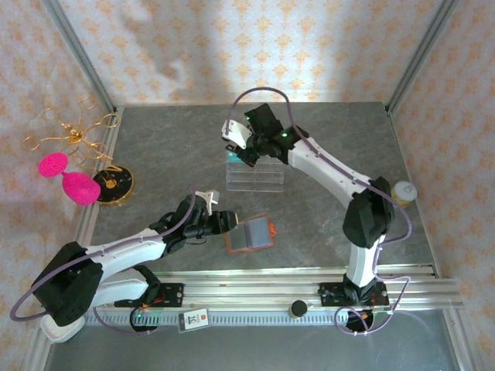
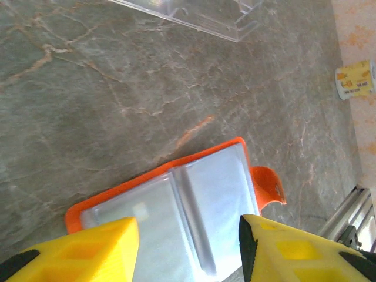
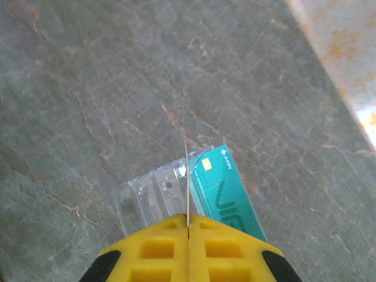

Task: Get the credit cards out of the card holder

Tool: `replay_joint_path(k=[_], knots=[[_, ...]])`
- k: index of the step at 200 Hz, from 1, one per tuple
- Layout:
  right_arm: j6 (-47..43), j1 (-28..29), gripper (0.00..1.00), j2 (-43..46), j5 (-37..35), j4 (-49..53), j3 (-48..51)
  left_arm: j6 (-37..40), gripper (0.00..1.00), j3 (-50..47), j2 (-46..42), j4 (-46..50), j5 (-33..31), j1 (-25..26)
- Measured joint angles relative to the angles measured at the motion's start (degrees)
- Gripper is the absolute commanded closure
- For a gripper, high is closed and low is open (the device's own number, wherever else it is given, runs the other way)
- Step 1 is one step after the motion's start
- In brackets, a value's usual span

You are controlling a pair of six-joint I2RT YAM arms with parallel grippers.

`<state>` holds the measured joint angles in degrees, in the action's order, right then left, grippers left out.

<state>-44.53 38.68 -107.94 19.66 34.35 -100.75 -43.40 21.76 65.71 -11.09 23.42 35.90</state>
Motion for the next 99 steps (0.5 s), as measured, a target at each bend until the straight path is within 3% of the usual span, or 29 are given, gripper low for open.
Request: replay_joint_path(k=[36, 99], knots=[[-4.5, -0.4, 1.00, -6.6, 0.1, 4.1, -4.4, 0.0, 0.50, 0.0, -1.3, 2.4, 0.0, -0.8], [-8.5, -2.0, 1.00, -10.0, 0.0, 6.0, -6.1, 0.0, 0.50, 0.0, -2.2, 5.7, 0.0, -2.2]])
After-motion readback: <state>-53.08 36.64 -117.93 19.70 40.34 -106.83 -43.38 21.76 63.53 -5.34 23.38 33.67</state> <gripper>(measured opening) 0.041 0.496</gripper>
